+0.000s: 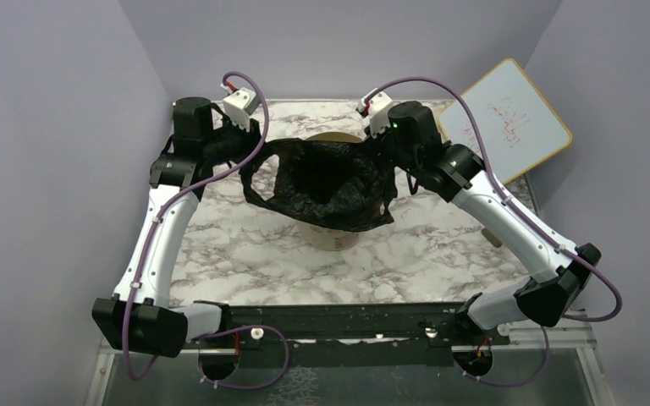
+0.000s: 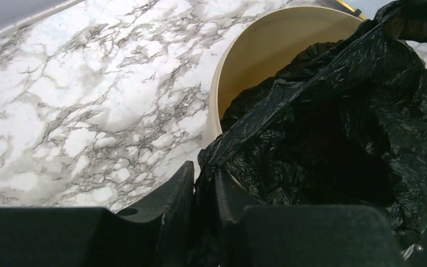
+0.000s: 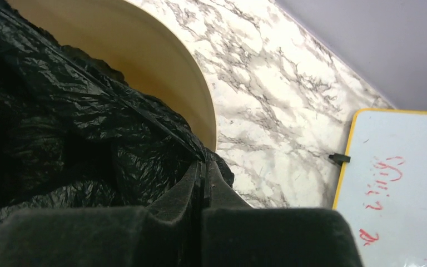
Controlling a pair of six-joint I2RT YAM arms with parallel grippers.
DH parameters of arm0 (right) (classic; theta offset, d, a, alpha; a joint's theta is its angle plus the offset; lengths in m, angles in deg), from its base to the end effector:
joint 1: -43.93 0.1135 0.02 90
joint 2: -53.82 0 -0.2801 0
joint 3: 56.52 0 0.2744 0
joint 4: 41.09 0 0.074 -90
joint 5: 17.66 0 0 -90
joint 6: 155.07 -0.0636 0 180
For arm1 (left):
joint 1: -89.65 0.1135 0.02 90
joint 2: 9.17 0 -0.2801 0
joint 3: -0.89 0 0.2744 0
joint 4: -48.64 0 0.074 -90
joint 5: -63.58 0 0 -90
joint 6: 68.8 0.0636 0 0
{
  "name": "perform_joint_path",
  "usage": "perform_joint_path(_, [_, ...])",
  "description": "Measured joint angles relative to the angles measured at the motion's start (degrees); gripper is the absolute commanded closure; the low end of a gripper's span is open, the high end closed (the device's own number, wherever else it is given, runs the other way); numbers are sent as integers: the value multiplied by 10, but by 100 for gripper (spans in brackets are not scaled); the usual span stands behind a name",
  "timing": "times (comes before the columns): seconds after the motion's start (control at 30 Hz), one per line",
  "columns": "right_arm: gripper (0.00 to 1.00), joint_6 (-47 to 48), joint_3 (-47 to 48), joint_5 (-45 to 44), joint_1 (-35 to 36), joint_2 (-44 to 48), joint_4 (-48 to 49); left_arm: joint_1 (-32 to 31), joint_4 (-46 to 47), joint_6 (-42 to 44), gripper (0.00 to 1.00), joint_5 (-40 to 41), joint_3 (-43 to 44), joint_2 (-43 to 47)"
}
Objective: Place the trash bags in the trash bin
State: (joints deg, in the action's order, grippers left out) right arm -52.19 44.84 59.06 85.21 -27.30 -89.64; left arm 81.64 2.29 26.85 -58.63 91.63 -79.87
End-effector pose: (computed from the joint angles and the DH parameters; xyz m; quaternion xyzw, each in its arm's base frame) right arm 0.2756 0.2225 0.4207 -0.3354 0.7863 0.0287 0.5181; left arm 0.2921 -0.0753 0.4152 0.2424 0.7929 -0.2460 0.5020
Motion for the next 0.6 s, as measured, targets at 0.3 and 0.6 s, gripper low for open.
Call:
perform_joint_path(0.3, [99,-42,6,-39,0,-26,7,0,1,-17,100,5,2,-22])
perform_joint_path(0.6, [99,-67,-1,-55,-39,-58,63,-3,28,-85,100,51,29,-99])
